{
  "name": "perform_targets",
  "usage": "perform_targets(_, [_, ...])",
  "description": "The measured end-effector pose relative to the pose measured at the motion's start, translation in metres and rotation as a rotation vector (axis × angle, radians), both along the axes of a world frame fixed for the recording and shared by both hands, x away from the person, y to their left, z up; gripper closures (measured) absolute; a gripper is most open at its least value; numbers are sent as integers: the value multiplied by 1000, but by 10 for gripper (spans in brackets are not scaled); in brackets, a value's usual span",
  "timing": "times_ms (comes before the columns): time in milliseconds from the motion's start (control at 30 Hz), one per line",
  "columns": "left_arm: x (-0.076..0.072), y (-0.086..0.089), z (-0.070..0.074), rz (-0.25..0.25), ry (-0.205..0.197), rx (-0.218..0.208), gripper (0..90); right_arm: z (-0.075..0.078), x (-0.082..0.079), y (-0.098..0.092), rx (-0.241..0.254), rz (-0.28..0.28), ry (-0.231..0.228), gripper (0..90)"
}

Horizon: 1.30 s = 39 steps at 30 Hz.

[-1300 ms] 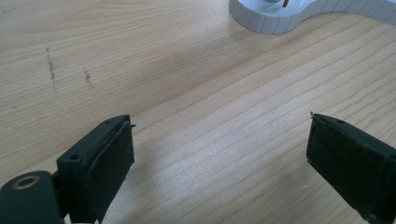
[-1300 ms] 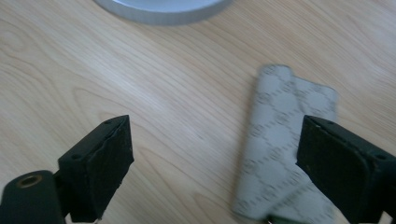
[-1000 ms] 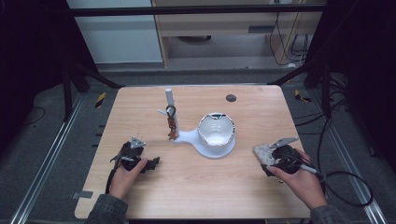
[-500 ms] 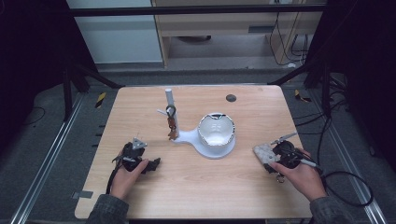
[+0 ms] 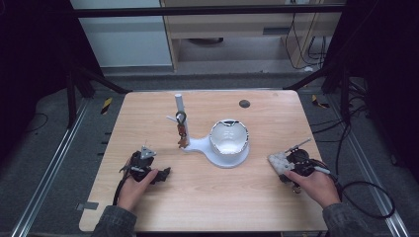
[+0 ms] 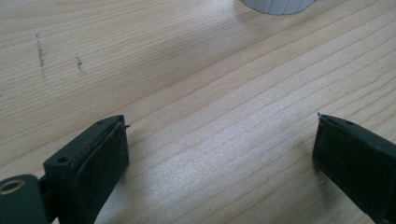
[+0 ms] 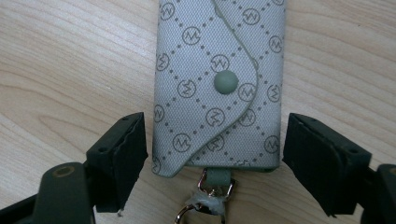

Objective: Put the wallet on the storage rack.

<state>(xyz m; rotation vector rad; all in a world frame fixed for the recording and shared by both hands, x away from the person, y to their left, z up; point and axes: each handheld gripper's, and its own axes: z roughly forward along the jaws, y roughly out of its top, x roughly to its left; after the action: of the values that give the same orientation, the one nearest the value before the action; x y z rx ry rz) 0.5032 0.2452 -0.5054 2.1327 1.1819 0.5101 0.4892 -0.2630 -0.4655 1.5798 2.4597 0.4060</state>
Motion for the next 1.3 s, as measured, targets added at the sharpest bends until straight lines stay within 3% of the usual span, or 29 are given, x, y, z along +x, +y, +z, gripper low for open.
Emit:
perform_targets(367, [0,-1,-1,-3,-7,-2,25,-5,3,-1,-1,-3,32,257])
perform_targets(700, [-1,-2,-1,-4,-10,-7,24,-4,3,-1,-17,19,27,282])
perform_targets(900, [-1,-2,-1,-4,-11,-7,24,1,2,4,-71,77,12,305])
perform_targets(1133, [-1,-2,-2,0,-13,-12,24,14,-4,12,-134,176,-52,308])
perform_targets(1300, [-1,-2,-2,0,-14,-13,23,24,-6,15,-141,216,-81,308])
